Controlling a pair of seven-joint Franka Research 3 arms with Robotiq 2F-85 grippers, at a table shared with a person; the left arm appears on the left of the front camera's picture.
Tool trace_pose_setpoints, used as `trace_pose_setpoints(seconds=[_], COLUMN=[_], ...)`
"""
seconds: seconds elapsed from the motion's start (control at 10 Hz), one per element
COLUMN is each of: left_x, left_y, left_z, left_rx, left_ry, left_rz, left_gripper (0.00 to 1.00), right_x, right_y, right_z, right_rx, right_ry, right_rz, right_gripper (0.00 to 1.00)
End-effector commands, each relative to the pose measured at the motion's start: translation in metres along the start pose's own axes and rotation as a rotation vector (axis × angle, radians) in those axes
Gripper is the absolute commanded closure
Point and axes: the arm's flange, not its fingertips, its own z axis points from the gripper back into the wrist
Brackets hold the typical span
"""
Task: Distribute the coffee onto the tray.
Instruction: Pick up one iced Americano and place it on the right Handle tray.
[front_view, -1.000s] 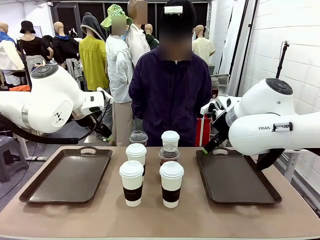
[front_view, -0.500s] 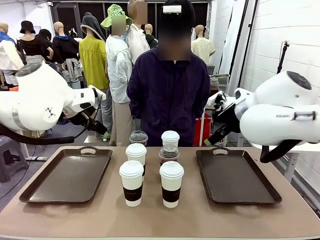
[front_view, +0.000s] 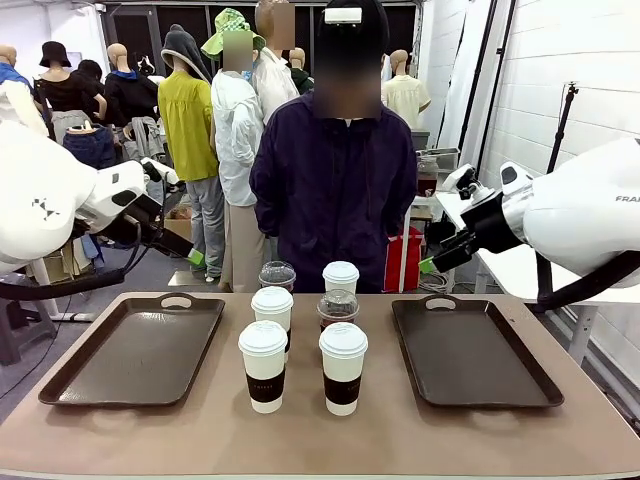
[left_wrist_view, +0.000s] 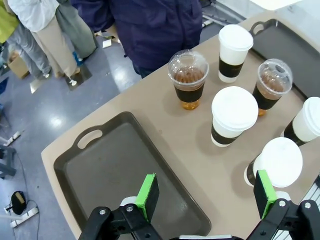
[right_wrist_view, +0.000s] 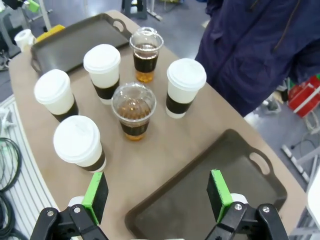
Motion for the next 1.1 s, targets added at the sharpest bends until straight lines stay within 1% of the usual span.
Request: trace_pose_setpoints(seconds=[0.0, 0.2, 0.3, 0.4, 1.0], left_x=[-0.006, -0.005, -0.004, 0.0, 0.0], left_y=[0.003, 0.001, -0.001, 0.0, 0.0], left_z=[-0.001, -0.001, -0.004, 0.004, 0.004], left_rx=[-0.058, -0.053, -0.022, -0.031, -0.031], left_ry=[-0.045, -0.055, -0.055, -0.029, -0.029], left_rz=[0.002, 0.007, 0.009, 0.023, 0.023], left_gripper=[0.0, 0.0, 0.0, 0.0, 0.0], right_x=[-0.026, -0.029, -0.031, -0.004, -0.004], right_y=[0.007, 0.009, 0.012, -0.005, -0.005], right_z=[-0.007, -0.009, -0.011, -0.002, -0.002], right_rx=[0.053, 0.034, 0.014, 0.03, 0.03], right_ry=[-0.058, -0.038, -0.023, -0.021, -0.021], right_rz=[0.017, 0.023, 0.016, 0.004, 0.004], right_gripper=[0.0, 0.0, 0.0, 0.0, 0.0])
